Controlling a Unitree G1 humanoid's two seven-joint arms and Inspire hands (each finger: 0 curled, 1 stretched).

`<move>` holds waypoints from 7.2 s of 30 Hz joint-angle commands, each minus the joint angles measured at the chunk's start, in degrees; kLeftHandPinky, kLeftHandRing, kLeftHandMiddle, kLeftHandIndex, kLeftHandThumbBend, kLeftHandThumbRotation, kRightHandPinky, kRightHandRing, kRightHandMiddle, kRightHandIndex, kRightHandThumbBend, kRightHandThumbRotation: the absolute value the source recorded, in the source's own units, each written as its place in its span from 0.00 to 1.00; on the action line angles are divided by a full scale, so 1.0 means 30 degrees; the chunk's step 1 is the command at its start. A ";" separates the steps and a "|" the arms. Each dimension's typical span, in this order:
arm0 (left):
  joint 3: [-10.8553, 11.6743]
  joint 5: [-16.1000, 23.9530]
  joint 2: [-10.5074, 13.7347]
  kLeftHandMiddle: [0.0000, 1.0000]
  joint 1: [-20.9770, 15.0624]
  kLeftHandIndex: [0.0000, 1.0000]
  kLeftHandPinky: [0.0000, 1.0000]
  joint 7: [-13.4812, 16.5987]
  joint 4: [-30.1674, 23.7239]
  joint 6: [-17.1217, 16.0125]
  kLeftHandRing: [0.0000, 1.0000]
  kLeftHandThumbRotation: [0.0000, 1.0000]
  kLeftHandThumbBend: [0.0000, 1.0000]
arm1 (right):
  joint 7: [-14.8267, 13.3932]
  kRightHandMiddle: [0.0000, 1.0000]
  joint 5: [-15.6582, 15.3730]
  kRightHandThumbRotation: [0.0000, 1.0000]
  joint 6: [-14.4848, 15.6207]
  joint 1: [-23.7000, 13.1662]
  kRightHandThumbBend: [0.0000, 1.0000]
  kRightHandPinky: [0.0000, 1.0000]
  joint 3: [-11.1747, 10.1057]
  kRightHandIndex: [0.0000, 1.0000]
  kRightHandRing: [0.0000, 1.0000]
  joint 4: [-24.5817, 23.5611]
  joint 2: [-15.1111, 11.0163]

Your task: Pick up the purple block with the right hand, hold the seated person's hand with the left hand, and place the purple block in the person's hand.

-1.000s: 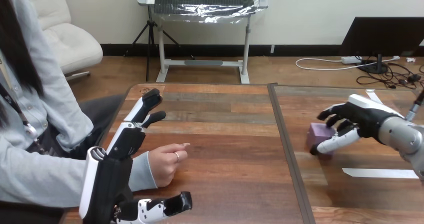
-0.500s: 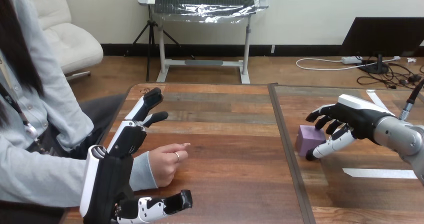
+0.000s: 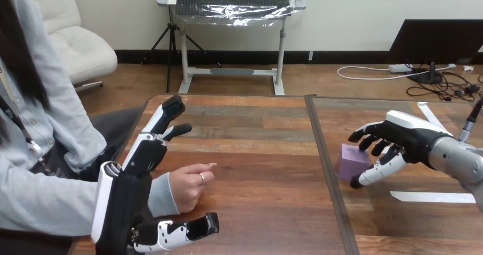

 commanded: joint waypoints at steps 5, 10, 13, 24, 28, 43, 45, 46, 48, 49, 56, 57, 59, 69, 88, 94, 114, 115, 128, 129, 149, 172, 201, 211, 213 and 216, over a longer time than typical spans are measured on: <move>-0.0127 -0.0213 -0.0107 0.92 -0.1404 0.87 0.82 -0.0096 -0.0284 0.0021 0.91 0.51 1.00 | 0.0355 0.81 0.0695 0.22 0.0574 0.0293 0.83 0.70 -0.1086 0.84 0.76 -0.3110 -0.0946; -0.0127 -0.0238 -0.0102 0.92 -0.1509 0.87 0.82 -0.0122 -0.0152 -0.0014 0.91 0.52 1.00 | 0.0356 0.80 0.0699 0.22 0.0815 0.0470 0.85 0.69 -0.1279 0.83 0.76 -0.3838 -0.1137; -0.0186 -0.0317 -0.0109 0.93 -0.1546 0.86 0.83 -0.0136 -0.0113 0.0011 0.91 0.52 1.00 | 0.0241 0.80 0.0680 0.21 0.0906 0.0645 0.86 0.68 -0.1445 0.83 0.75 -0.4392 -0.1231; 0.0027 -0.0243 -0.0209 0.93 -0.1651 0.86 0.83 -0.0168 0.0107 -0.0032 0.91 0.52 1.00 | 0.0246 0.80 0.0937 0.21 0.1055 0.0862 0.88 0.70 -0.1927 0.83 0.76 -0.5467 -0.1519; -0.0013 -0.0269 -0.0189 0.93 -0.1693 0.86 0.83 -0.0208 0.0172 -0.0065 0.91 0.53 1.00 | 0.0204 0.80 0.1196 0.19 0.0960 0.0949 0.88 0.70 -0.2223 0.82 0.76 -0.5805 -0.1563; -0.0261 -0.0597 -0.0079 0.94 -0.1758 0.86 0.83 -0.0448 0.0149 0.0032 0.92 0.51 1.00 | 0.0022 0.78 0.1076 0.22 0.1164 0.1059 0.91 0.69 -0.2814 0.82 0.75 -0.6922 -0.1770; -0.0269 -0.0642 -0.0058 0.93 -0.1748 0.86 0.83 -0.0495 0.0136 0.0061 0.92 0.51 1.00 | 0.0051 0.78 0.1126 0.23 0.1119 0.1055 0.92 0.69 -0.2874 0.82 0.75 -0.7014 -0.1798; -0.0272 -0.0664 -0.0054 0.93 -0.1746 0.86 0.83 -0.0515 0.0133 0.0067 0.92 0.51 1.00 | 0.0058 0.78 0.1137 0.23 0.1120 0.1059 0.92 0.69 -0.2886 0.82 0.75 -0.7044 -0.1804; -0.0254 -0.0682 -0.0068 0.93 -0.1728 0.85 0.83 -0.0543 0.0113 0.0099 0.92 0.51 1.00 | 0.0104 0.78 0.1099 0.24 0.1233 0.1026 0.93 0.69 -0.2906 0.82 0.75 -0.7209 -0.1855; -0.0263 -0.0711 -0.0073 0.93 -0.1744 0.85 0.83 -0.0560 0.0164 0.0081 0.92 0.51 1.00 | 0.0093 0.78 0.1182 0.24 0.1187 0.0985 0.93 0.69 -0.2982 0.82 0.75 -0.7215 -0.1853; -0.0314 -0.0815 -0.0071 0.94 -0.1763 0.85 0.84 -0.0662 0.0219 0.0090 0.92 0.51 1.00 | -0.0006 0.79 0.1428 0.22 0.1064 0.0674 0.93 0.70 -0.3205 0.82 0.76 -0.6845 -0.1766; -0.0312 -0.0830 -0.0071 0.94 -0.1768 0.85 0.84 -0.0675 0.0219 0.0087 0.92 0.51 1.00 | 0.0022 0.80 0.1435 0.22 0.1116 0.0645 0.93 0.71 -0.3226 0.82 0.77 -0.6839 -0.1752; -0.0083 -0.0636 -0.0176 0.94 -0.1749 0.85 0.84 -0.0644 0.0202 0.0033 0.92 0.51 1.00 | -0.0058 0.80 0.1365 0.22 0.1104 0.0516 0.93 0.71 -0.3225 0.82 0.77 -0.6699 -0.1712; -0.0001 -0.0536 -0.0268 0.93 -0.1698 0.85 0.83 -0.0704 0.0100 0.0041 0.92 0.51 1.00 | -0.0745 0.81 0.0959 0.28 0.0534 -0.0575 0.96 0.71 -0.2833 0.84 0.78 -0.4627 -0.1356; -0.0150 -0.0598 -0.0344 0.94 -0.1601 0.86 0.84 -0.0777 0.0143 -0.0067 0.92 0.51 1.00 | -0.1857 0.80 -0.0046 0.36 -0.1315 -0.3817 0.99 0.68 -0.1405 0.84 0.76 0.2216 -0.0186; -0.0259 -0.0684 -0.0372 0.93 -0.1458 0.86 0.84 -0.0788 0.0054 0.0029 0.92 0.50 1.00 | -0.1926 0.82 -0.0348 0.37 -0.1307 -0.4645 0.97 0.72 -0.0892 0.85 0.78 0.4012 0.0329; -0.0430 -0.0707 -0.0278 0.94 -0.1166 0.86 0.84 -0.0845 -0.0256 0.0055 0.93 0.51 1.00 | -0.2402 0.82 -0.1171 0.44 -0.0305 -0.5887 0.98 0.68 0.0362 0.90 0.78 0.7634 0.1760; -0.0477 -0.0754 -0.0241 0.94 -0.1164 0.86 0.84 -0.0859 -0.0240 0.0035 0.93 0.51 1.00 | -0.2426 0.82 -0.1177 0.44 -0.0269 -0.5869 0.97 0.68 0.0383 0.90 0.78 0.7701 0.1850; -0.0645 -0.0859 -0.0198 0.94 -0.1098 0.86 0.85 -0.0799 -0.0180 -0.0201 0.93 0.51 1.00 | -0.2768 0.60 -0.1226 0.45 0.0333 -0.5746 0.99 0.48 0.0569 0.95 0.57 0.8346 0.2561; -0.0701 -0.0896 -0.0183 0.94 -0.1099 0.86 0.85 -0.0809 -0.0174 -0.0218 0.93 0.50 1.00 | -0.2779 0.56 -0.1216 0.45 0.0371 -0.5738 0.99 0.44 0.0562 0.95 0.52 0.8366 0.2591; -0.0215 -0.0231 -0.0606 0.93 -0.0841 0.86 0.82 -0.0714 -0.0388 -0.0470 0.91 0.51 1.00 | -0.3321 0.59 -0.1780 0.45 0.0483 -0.5306 1.00 0.37 0.1283 0.95 0.51 0.8809 0.3143; -0.0256 -0.0313 -0.0697 0.91 -0.0345 0.84 0.79 -0.0555 -0.0905 -0.0517 0.90 0.49 1.00 | -0.5272 0.77 -0.1401 0.12 0.0527 -0.4502 0.88 0.69 0.0752 0.79 0.74 0.9016 0.3420; -0.0592 -0.0520 -0.0656 0.92 -0.0342 0.84 0.79 -0.0613 -0.0850 -0.0392 0.90 0.48 1.00 | -0.8920 0.58 -0.1122 0.00 0.0971 -0.4421 0.83 0.48 0.0631 0.53 0.54 0.8875 0.3378; -0.0862 -0.0620 -0.0556 0.93 -0.0454 0.84 0.83 -0.0703 -0.0818 -0.0290 0.92 0.48 1.00 | -0.9196 0.51 -0.0900 0.00 0.0981 -0.4486 0.83 0.38 0.0498 0.52 0.45 0.8813 0.3256; -0.0736 -0.0523 -0.0605 0.93 -0.0475 0.84 0.83 -0.0687 -0.0790 -0.0318 0.92 0.48 1.00 | -0.9252 0.52 -0.0891 0.00 0.0979 -0.4494 0.83 0.39 0.0497 0.53 0.46 0.8796 0.3231; -0.0673 -0.0478 -0.0626 0.93 -0.0498 0.84 0.83 -0.0677 -0.0751 -0.0345 0.92 0.48 1.00 | -0.9498 0.55 -0.0962 0.00 0.0859 -0.4472 0.83 0.44 0.0566 0.53 0.50 0.8732 0.3176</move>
